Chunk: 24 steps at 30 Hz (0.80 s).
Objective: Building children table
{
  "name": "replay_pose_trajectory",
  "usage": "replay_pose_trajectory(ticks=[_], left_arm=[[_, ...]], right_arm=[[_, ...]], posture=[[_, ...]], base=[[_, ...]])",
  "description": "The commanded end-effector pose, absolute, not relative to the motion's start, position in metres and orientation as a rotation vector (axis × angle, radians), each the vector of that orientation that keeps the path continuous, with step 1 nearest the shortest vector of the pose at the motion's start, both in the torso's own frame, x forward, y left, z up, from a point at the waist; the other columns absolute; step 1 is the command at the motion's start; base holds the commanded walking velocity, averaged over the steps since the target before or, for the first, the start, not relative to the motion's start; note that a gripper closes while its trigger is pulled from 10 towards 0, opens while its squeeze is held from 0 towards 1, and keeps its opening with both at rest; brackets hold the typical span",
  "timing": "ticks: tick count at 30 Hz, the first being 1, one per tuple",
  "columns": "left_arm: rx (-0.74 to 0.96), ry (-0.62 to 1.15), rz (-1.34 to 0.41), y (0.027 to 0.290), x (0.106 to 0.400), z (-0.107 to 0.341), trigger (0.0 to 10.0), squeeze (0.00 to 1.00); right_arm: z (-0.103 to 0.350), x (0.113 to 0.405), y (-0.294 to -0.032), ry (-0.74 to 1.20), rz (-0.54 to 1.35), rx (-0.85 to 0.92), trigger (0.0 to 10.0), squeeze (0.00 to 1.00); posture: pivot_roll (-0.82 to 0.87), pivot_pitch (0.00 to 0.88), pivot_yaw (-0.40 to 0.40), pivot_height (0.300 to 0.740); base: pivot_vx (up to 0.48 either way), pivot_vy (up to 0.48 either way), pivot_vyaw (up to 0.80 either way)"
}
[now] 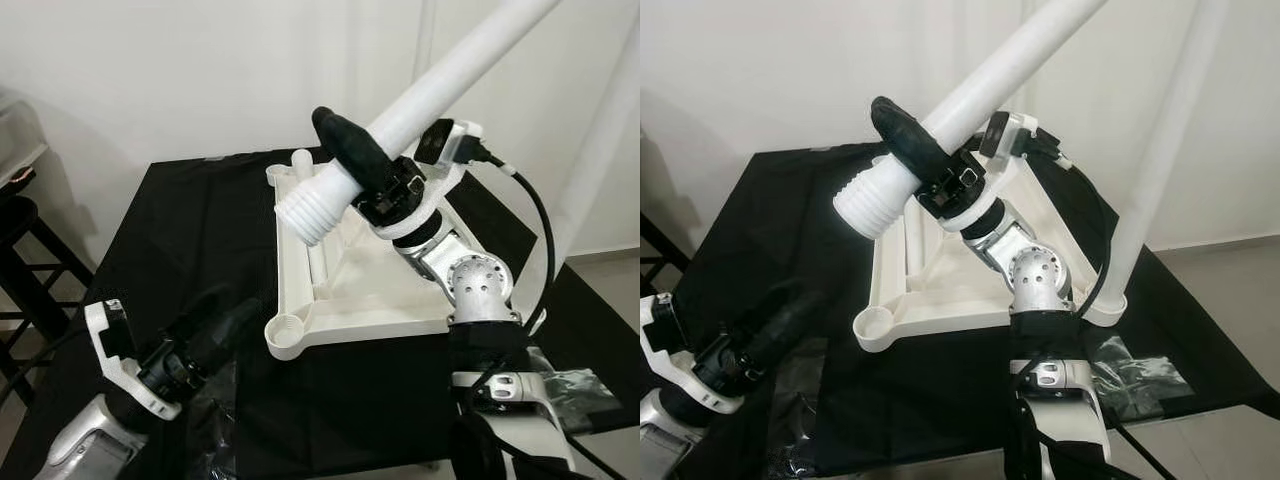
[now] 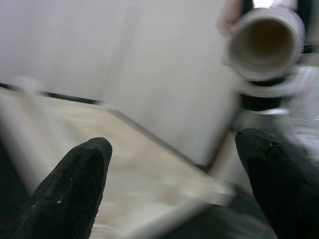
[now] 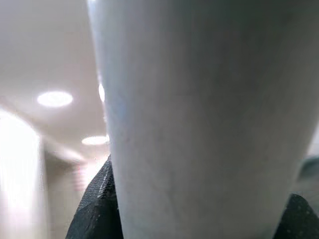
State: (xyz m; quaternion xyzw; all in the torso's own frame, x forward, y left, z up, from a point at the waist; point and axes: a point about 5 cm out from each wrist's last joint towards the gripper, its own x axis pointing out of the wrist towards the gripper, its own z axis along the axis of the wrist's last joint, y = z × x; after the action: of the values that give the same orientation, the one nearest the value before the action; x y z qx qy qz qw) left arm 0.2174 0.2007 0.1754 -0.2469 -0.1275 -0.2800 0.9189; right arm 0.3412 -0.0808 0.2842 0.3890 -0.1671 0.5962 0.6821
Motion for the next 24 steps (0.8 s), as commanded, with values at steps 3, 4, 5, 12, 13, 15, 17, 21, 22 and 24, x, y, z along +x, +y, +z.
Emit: replay_pose_trajectory(ticks=[3, 4, 5, 12, 13, 15, 17, 21, 22, 24], left_arm=[[-0.493, -0.322, -0.280, 0.230, 0.231, 0.178, 10.0, 1.00], [-0.490, -0.339, -0.210, 0.237, 0.234, 0.179, 10.0, 1.00], [-0.490, -0.339, -0.210, 0.237, 0.234, 0.179, 10.0, 1.00], [-0.467, -0.322, 0.126, 0.266, 0.243, 0.173, 10.0, 0.00], [-0.461, -0.313, 0.146, 0.267, 0.244, 0.171, 10.0, 0.00], [-0.439, -0.296, 0.188, 0.269, 0.244, 0.168, 10.0, 0.00], [-0.407, -0.270, 0.240, 0.273, 0.244, 0.165, 10.0, 0.00], [-0.305, -0.220, 0.378, 0.282, 0.243, 0.159, 10.0, 0.00], [-0.305, -0.220, 0.378, 0.282, 0.243, 0.159, 10.0, 0.00], [-0.264, -0.218, 0.377, 0.277, 0.245, 0.160, 10.0, 0.00]], right_arm=[[0.281, 0.357, -0.081, -0.352, 1.175, 0.835, 0.0, 0.00], [0.281, 0.360, -0.082, -0.350, 1.145, 0.838, 0.0, 0.00], [0.281, 0.360, -0.082, -0.350, 1.145, 0.838, 0.0, 0.00], [0.278, 0.367, -0.090, -0.342, 1.056, 0.779, 10.0, 0.00], [0.278, 0.368, -0.091, -0.343, 1.044, 0.771, 10.0, 0.00], [0.278, 0.371, -0.095, -0.346, 1.004, 0.756, 10.0, 0.00], [0.277, 0.375, -0.100, -0.346, 0.951, 0.728, 10.0, 0.00], [0.266, 0.382, -0.110, -0.313, 0.836, 0.586, 10.0, 0.00], [0.266, 0.382, -0.110, -0.313, 0.836, 0.586, 10.0, 0.00], [0.249, 0.377, -0.110, -0.270, 0.844, 0.447, 10.0, 0.00]], posture=[[-0.07, 0.001, 0.039, 0.740], [-0.07, 0.001, 0.038, 0.740], [-0.07, 0.001, 0.038, 0.740], [-0.07, 0.004, 0.037, 0.740], [-0.07, 0.004, 0.037, 0.740], [-0.07, 0.004, 0.037, 0.740], [-0.07, 0.006, 0.040, 0.740], [-0.07, 0.010, 0.041, 0.740], [-0.07, 0.010, 0.041, 0.740], [-0.07, 0.013, 0.040, 0.740]], base=[[0.000, 0.000, 0.00], [0.000, 0.000, 0.00], [0.000, 0.000, 0.00], [0.000, 0.000, 0.00], [0.000, 0.000, 0.00], [0.000, 0.000, 0.00], [0.000, 0.000, 0.00], [0.000, 0.000, 0.00], [0.000, 0.000, 0.00], [0.000, 0.000, 0.00]])
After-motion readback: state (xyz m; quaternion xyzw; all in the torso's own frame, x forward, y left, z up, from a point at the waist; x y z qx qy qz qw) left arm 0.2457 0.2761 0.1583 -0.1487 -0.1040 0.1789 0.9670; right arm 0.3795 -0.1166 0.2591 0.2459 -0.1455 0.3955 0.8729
